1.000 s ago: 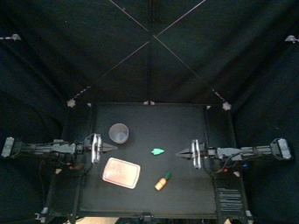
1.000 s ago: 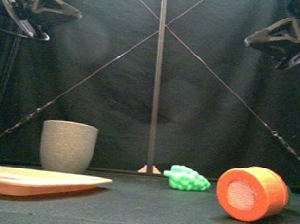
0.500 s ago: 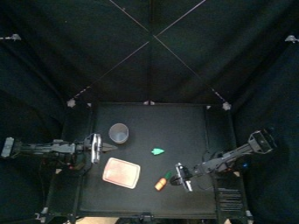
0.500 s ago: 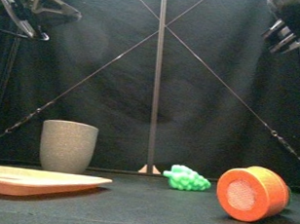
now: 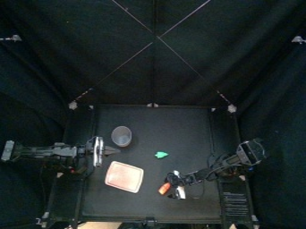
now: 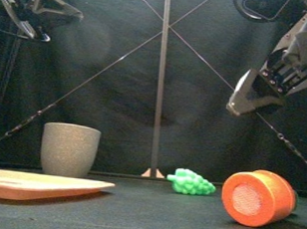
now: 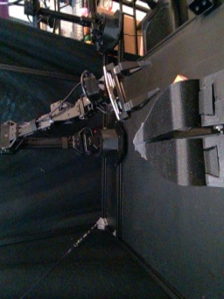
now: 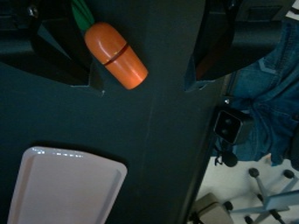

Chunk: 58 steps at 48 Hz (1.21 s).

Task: Pick the carrot then place it on the pink plate
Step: Pick the carrot

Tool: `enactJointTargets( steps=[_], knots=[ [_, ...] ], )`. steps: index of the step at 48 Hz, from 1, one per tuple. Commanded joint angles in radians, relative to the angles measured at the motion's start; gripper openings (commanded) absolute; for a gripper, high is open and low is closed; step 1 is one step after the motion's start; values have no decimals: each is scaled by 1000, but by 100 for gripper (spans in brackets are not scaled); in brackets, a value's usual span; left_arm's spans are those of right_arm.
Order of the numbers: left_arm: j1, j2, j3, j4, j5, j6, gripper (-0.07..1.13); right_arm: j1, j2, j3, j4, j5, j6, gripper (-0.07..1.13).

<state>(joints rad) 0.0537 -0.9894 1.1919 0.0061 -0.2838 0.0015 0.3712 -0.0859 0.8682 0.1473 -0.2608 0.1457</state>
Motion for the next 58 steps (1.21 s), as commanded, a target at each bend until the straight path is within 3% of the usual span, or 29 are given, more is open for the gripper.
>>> enactJointTargets(
  steps=[1,45,50,58],
  knots=[
    [2,0,-20,2,-3,3,-3,-3,-2,-14,23,21,0,103],
    [-3,2,-6,2,-3,2,-3,-34,152,-52,46,106,-2,100],
    [-2,2,-6,2,-5,2,-3,-34,158,-58,46,107,-2,94],
    [-3,2,-3,2,-5,2,-3,-35,169,-66,49,107,-2,74]
  ],
)
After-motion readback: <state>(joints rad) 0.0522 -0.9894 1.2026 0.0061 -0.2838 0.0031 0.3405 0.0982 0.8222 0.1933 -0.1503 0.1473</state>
